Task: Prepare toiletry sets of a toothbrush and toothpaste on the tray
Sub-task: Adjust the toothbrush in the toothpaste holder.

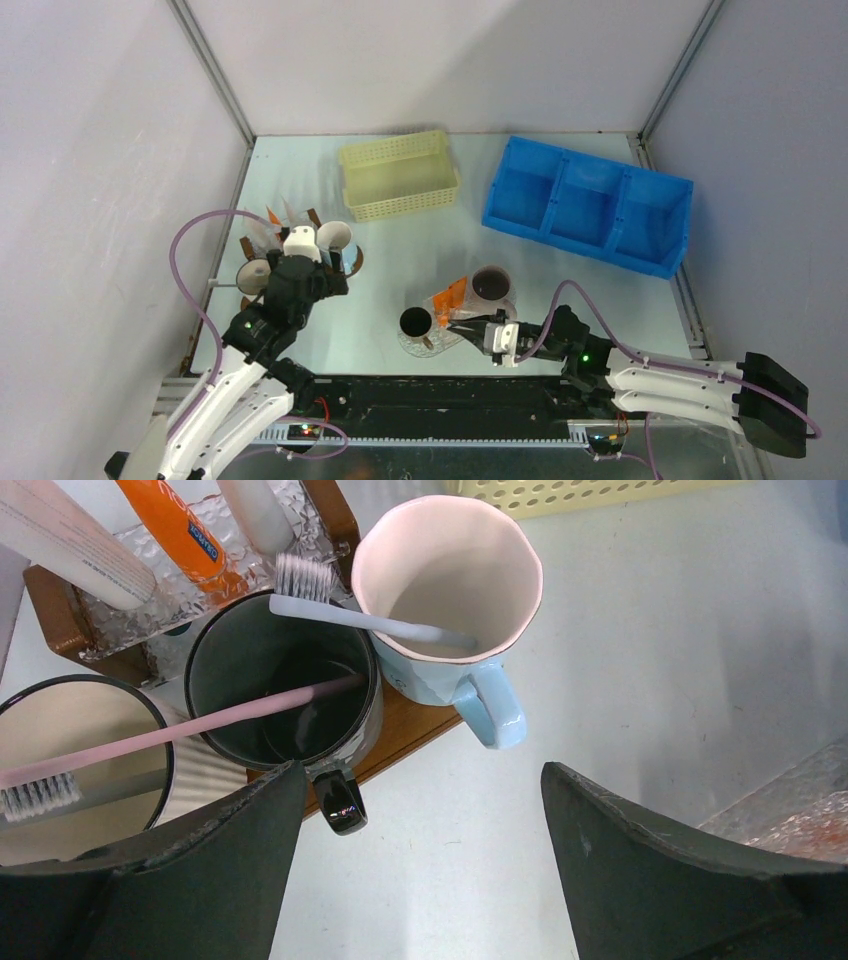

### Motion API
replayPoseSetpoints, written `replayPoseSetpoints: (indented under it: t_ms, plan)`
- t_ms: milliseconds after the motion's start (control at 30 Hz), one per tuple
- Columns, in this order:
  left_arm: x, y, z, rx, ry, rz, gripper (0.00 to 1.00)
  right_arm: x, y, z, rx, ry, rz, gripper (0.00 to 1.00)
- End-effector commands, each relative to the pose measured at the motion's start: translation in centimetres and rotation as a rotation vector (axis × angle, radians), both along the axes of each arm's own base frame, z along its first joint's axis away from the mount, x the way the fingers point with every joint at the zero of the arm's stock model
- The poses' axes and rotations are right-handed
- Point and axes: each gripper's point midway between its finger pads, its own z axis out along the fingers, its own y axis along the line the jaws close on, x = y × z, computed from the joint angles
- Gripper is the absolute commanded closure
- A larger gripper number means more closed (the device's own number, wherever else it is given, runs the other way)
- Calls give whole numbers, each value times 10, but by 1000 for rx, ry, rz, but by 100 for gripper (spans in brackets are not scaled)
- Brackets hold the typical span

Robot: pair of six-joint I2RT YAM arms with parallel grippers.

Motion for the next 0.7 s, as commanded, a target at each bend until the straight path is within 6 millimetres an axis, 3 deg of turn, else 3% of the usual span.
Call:
replayPoseSetpoints:
  t_ms: [0,667]
  plan:
    - [5,2,10,14,-27,6,6,4,0,20,95,-29,-31,100]
    - [6,-1,10,8,-23,-10,6,-2,-4,11,115,-21,-33,80]
